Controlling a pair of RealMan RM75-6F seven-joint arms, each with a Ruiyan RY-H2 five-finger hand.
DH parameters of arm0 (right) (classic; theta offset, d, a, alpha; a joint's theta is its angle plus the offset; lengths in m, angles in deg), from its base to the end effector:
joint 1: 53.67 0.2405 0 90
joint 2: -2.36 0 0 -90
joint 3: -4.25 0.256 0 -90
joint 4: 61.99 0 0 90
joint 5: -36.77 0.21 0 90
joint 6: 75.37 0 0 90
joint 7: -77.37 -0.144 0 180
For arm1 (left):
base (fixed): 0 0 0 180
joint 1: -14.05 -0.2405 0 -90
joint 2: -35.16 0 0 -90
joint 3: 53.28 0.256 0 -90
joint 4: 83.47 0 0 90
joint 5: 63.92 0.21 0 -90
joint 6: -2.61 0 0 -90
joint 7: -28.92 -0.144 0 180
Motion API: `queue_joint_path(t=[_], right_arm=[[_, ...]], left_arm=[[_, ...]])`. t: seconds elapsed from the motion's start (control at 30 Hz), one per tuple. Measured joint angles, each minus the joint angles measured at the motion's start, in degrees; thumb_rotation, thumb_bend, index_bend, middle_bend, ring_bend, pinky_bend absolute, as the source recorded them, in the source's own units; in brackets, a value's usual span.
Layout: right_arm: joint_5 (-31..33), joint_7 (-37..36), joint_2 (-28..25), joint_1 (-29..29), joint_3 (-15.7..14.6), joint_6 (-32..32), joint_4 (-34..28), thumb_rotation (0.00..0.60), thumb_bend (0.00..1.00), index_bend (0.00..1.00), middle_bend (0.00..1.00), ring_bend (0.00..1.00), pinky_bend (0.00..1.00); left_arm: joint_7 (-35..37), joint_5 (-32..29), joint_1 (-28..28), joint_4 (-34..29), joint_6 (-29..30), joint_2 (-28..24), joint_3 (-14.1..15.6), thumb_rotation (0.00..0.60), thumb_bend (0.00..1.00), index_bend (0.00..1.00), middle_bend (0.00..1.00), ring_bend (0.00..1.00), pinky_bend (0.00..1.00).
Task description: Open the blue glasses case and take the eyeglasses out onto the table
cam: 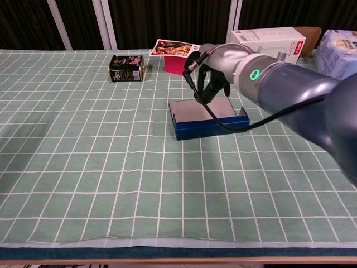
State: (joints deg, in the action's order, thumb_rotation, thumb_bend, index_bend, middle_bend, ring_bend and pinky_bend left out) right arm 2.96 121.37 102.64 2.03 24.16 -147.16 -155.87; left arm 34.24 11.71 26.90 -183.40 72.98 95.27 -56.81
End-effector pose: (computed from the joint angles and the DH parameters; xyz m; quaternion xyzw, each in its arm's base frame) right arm -0.0402 -0.3444 -0.0393 0.6782 -0.4344 0.3725 0.4609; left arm -0.2963 0.2185 0.1442 -0.5824 -0.5041 -0.3710 0.5187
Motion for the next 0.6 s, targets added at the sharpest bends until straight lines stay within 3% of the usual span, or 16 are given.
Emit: queue_joint_path(t=[0.07,0.17,0.37,0.6], right_arm=[[0.4,0.9,-1.6,-1.3,-1.3,-0.8,-3.0,0.600,0.51,0.18,0.89,0.98,1.00],[2.2,2.1,-3.0,-2.4,-2.7,-1.3,-5.5,0.600,0.55,0.18,0.95,1.00,1.00],[5.0,3.0,-2.0,-3.1,-4.1,-1.0,-6.3,0.600,0.61,0.18,0.98,1.00,1.00],[6.0,3.1,1.1,-2.1,-4.0,0.2,-3.2,0.600,0.61,0.18,0.98,1.00,1.00]], left_arm=[[0.0,0.2,-0.1,0.1,0.2,0.1,0.0,0.600,0.00,0.00,0.00,0.00,0.00],[-0.1,0.3,-0.1,0.2,0.3,0.1,0.1,0.600,0.00,0.00,0.00,0.00,0.00],[0.1,0.4,-0.1,0.4,0.4,0.2,0.1,0.600,0.00,0.00,0.00,0.00,0.00],[0.7,0.1,-0.1,0.4,0.1,0.1,-0.1,0.600,0.00,0.00,0.00,0.00,0.00]])
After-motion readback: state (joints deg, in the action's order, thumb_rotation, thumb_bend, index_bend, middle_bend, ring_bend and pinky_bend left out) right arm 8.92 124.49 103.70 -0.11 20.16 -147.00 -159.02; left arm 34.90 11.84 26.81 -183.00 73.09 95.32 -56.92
